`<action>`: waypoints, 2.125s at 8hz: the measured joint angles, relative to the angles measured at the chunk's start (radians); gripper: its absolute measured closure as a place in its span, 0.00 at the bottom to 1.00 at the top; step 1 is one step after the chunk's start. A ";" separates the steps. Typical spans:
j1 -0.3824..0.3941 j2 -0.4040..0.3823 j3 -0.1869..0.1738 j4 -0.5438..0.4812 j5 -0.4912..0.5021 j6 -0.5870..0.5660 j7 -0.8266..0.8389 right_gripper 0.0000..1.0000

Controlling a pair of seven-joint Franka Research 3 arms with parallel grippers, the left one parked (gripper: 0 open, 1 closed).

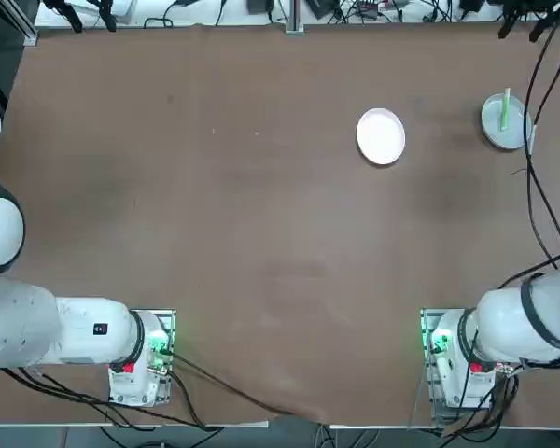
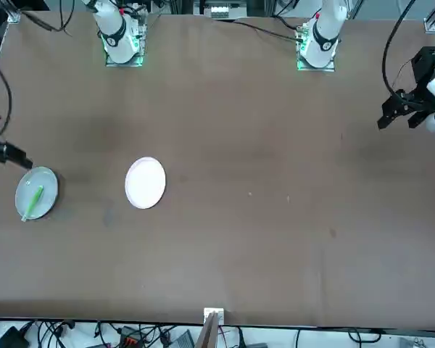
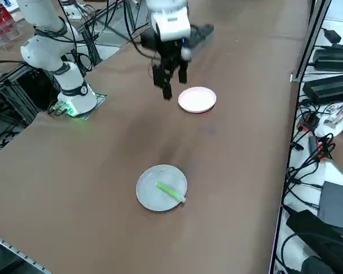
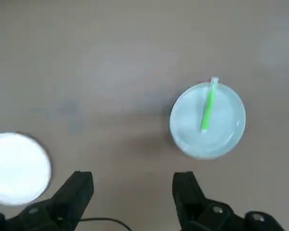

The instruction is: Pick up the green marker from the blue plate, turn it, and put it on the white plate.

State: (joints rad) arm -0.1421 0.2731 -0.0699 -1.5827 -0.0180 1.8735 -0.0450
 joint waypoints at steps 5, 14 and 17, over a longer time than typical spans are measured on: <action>-0.143 0.222 -0.002 -0.005 0.000 0.296 -0.191 0.00; -0.221 0.428 -0.001 -0.025 0.001 0.529 -0.209 0.23; -0.228 0.456 -0.001 -0.025 0.001 0.554 -0.209 0.35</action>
State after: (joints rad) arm -0.3701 0.7296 -0.0711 -1.6074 -0.0171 2.4277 -0.2539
